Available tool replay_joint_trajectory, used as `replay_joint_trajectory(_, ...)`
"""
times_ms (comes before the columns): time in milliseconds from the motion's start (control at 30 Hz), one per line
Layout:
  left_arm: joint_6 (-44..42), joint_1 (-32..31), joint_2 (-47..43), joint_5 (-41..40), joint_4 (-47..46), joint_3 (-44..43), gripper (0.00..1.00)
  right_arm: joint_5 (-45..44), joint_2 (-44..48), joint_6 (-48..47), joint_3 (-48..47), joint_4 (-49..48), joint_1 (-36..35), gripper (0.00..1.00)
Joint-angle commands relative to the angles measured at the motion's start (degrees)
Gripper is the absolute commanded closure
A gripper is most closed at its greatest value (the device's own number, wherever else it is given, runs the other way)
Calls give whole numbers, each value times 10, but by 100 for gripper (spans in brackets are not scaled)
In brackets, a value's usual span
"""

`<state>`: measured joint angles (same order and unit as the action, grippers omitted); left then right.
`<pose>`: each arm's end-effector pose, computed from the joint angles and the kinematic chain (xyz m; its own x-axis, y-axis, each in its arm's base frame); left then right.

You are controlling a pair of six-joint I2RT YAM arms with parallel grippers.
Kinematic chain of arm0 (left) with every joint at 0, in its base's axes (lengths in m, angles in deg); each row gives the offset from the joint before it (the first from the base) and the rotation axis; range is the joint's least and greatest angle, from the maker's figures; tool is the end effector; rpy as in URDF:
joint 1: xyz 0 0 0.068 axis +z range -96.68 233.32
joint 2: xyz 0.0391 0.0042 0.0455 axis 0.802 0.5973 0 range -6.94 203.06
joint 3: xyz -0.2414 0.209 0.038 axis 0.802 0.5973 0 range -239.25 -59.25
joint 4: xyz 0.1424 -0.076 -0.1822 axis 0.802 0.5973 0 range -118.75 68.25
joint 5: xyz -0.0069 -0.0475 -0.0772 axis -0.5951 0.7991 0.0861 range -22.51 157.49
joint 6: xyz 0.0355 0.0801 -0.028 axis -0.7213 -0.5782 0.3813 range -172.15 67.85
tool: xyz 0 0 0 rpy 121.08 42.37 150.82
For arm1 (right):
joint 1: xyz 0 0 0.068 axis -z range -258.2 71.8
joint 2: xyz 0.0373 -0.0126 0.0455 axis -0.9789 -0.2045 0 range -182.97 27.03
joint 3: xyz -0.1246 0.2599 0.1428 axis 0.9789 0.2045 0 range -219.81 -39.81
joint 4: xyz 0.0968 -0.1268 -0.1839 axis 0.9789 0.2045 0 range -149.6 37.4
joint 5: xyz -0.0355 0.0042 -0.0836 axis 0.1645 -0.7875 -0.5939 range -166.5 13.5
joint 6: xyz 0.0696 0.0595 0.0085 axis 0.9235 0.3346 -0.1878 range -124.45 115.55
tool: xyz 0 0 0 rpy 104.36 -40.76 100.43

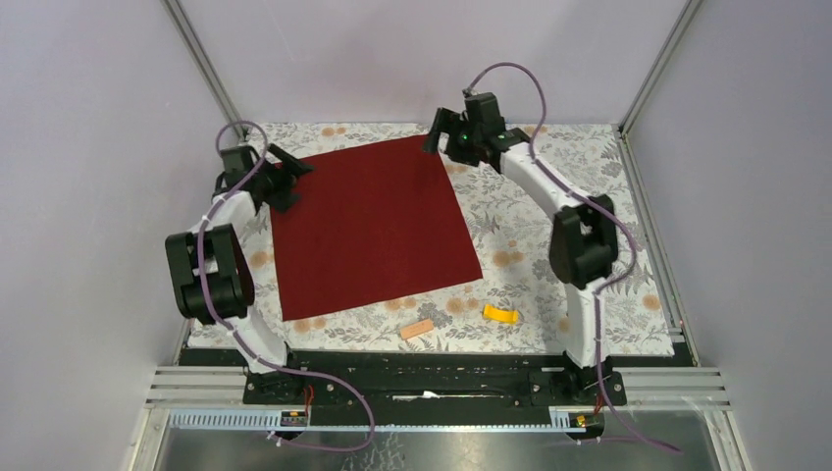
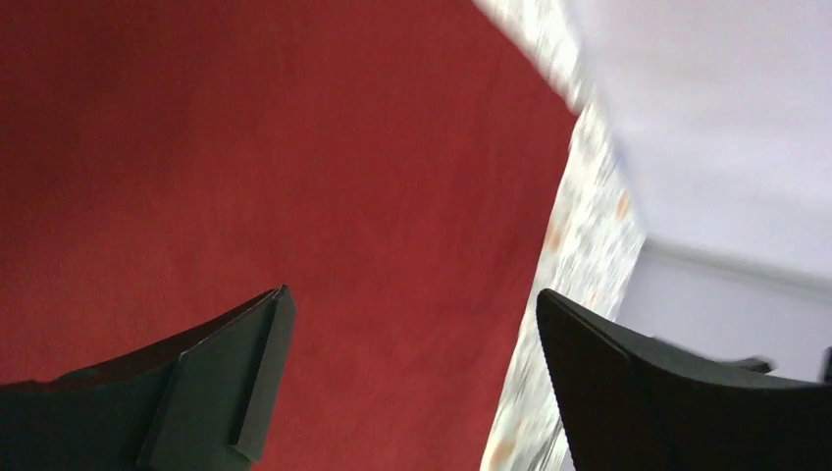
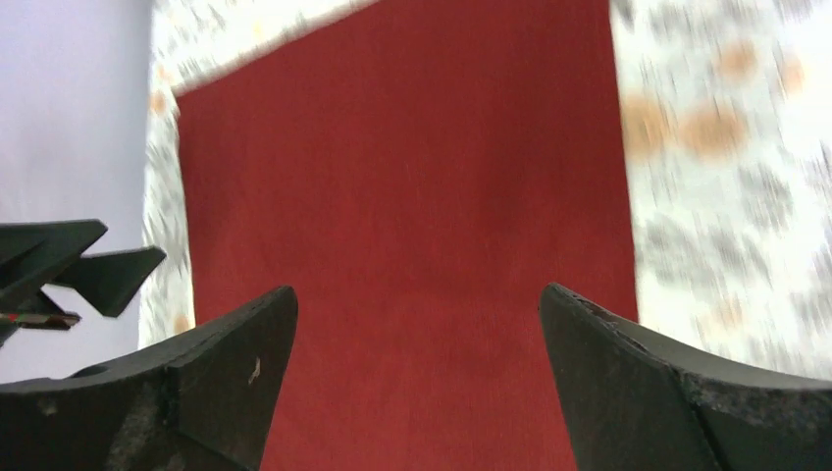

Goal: Fold the napkin into a case and place the utensils inside
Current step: Flatten out the crumpled napkin at the center of the board.

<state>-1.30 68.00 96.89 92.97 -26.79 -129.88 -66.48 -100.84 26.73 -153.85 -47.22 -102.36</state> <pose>0.4330 0.0767 0.2596 -0.4381 -0.8384 -0.3242 -0.3615 0.4945 -0.7904 0.5285 0.2529 0.2973 -0.6272 0.2775 -0.7278 -0.2579 0.8076 0.5303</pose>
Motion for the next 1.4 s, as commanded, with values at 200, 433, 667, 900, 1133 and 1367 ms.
replay_joint_trajectory(200, -239, -184, -307, -87, 243, 156, 1, -35, 224, 1, 332, 275, -44, 0)
replay_joint_trajectory(433, -268, -205, -454, -157, 251, 219, 1, -33, 285, 92, 463, 235, -48, 0)
replay_joint_trajectory(667, -305, -210, -541, -202, 265, 240, 1, -41, 255, 125, 487, 212, -50, 25)
replay_joint_trajectory(900, -304, -222, -590, -204, 243, 254, 1, -96, 237, 146, 465, 243, -64, 31)
replay_joint_trajectory(1133, -301, -222, -586, -193, 240, 252, 1, -139, 195, 162, 418, 290, -80, 38)
replay_joint_trajectory(1367, -302, -222, -613, -199, 236, 255, 1, -142, 156, 186, 412, 300, -93, 45)
